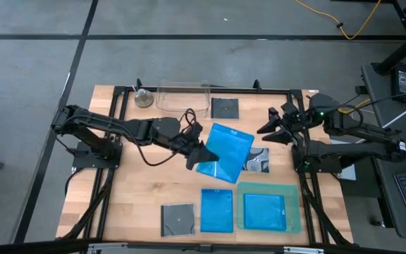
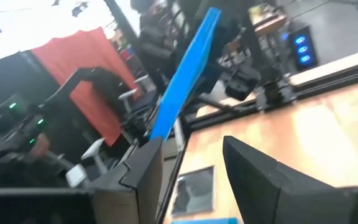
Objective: Pick & place jewel cases by type
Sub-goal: Put the top blue cd case into the green bin
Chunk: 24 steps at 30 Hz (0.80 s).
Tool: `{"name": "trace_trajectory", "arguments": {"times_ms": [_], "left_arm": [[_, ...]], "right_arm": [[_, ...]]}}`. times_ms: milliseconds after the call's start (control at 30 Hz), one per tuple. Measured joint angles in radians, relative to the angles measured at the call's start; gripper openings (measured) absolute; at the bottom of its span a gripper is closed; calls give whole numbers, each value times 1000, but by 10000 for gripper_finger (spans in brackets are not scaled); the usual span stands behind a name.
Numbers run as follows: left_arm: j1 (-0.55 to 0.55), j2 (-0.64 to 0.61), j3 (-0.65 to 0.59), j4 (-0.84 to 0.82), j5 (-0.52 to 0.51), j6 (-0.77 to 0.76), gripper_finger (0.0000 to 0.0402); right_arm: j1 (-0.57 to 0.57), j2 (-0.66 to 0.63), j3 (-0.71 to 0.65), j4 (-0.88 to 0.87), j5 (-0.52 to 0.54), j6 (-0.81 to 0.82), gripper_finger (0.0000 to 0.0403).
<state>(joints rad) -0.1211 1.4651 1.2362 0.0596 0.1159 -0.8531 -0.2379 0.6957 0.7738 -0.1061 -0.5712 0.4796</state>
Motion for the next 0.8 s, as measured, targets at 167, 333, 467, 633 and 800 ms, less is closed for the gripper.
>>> {"name": "trace_trajectory", "arguments": {"times_ms": [167, 333, 467, 633, 800], "left_arm": [[0, 0, 0, 6, -106, 46, 13], [0, 0, 0, 32, -190, 105, 13], [0, 0, 0, 74, -229, 137, 13], [0, -1, 0, 73, -275, 159, 13], [2, -1, 0, 73, -320, 184, 13]], "right_arm": [[0, 17, 0, 55, 71, 40, 171], [0, 56, 0, 107, 91, 73, 171], [0, 90, 0, 135, 84, 79, 171], [0, 132, 0, 220, 56, 96, 171], [0, 168, 0, 314, 40, 122, 171]]}}
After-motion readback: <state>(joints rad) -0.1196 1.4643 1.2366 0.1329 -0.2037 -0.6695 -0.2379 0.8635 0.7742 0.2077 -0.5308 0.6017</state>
